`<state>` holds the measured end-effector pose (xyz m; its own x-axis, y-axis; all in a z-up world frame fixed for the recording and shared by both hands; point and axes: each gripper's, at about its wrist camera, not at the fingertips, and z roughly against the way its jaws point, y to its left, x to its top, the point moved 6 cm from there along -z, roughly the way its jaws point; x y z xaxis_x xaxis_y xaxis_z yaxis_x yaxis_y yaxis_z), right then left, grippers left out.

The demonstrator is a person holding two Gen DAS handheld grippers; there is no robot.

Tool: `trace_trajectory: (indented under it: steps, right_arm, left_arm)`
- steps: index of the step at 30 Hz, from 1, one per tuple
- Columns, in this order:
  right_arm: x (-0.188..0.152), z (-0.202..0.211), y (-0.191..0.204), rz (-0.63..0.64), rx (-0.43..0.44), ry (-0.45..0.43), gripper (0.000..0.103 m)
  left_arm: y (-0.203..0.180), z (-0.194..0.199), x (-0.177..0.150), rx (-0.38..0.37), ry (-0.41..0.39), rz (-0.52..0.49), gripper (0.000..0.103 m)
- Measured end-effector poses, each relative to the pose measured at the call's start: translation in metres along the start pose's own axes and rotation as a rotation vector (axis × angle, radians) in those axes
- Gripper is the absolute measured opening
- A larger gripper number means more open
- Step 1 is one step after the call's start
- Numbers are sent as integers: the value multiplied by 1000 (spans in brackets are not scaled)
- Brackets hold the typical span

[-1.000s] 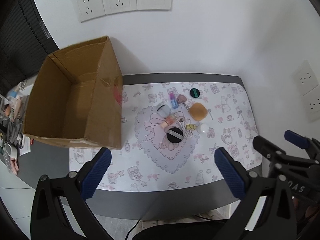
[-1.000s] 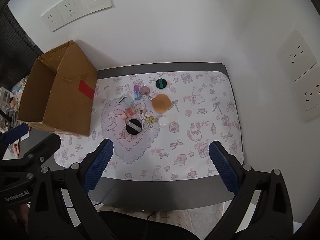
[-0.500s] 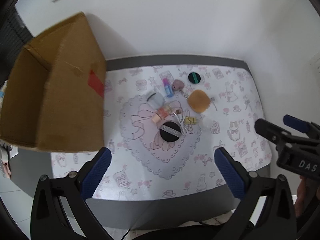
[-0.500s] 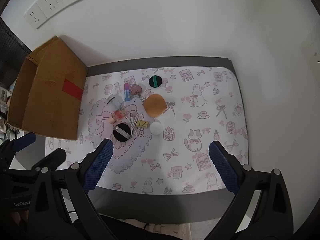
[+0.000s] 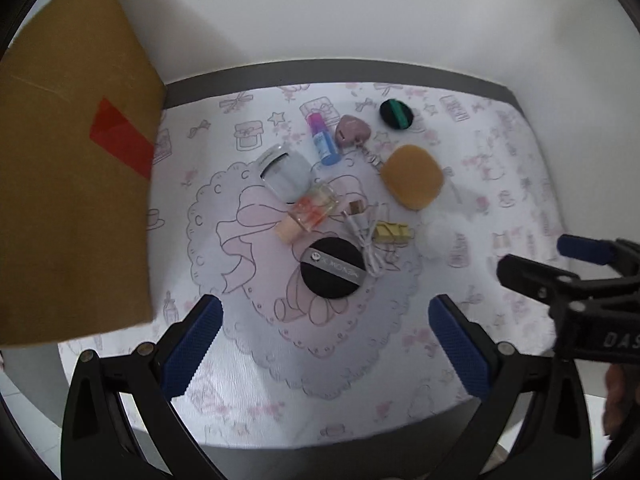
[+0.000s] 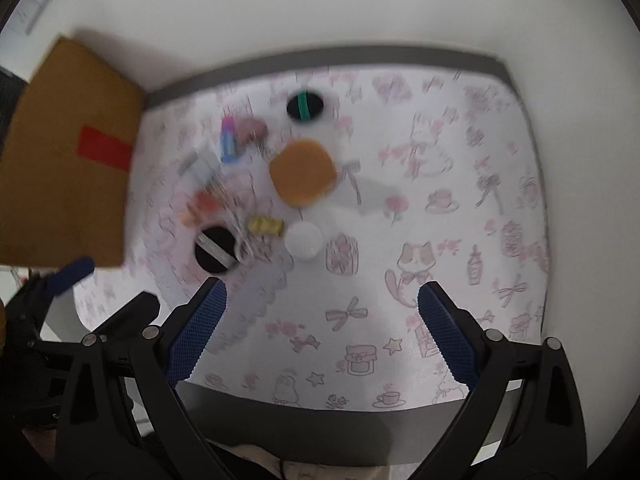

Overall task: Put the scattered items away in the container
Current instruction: 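Grasp the white ball with the right tool while the left tool grasps the black MENOW puff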

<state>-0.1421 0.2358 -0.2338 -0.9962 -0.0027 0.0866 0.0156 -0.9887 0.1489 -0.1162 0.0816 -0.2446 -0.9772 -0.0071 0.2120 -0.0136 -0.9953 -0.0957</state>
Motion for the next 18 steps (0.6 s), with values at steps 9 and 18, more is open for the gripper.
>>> trace_trajectory:
  steps: [9, 18]
  right_arm:
    - [6, -35, 1, 110, -27, -6, 98]
    - [13, -57, 3, 87, -66, 40, 98]
  left_arm:
    - [-1, -45, -3, 53, 31, -69, 103]
    - [3, -72, -6, 36, 104, -45, 85]
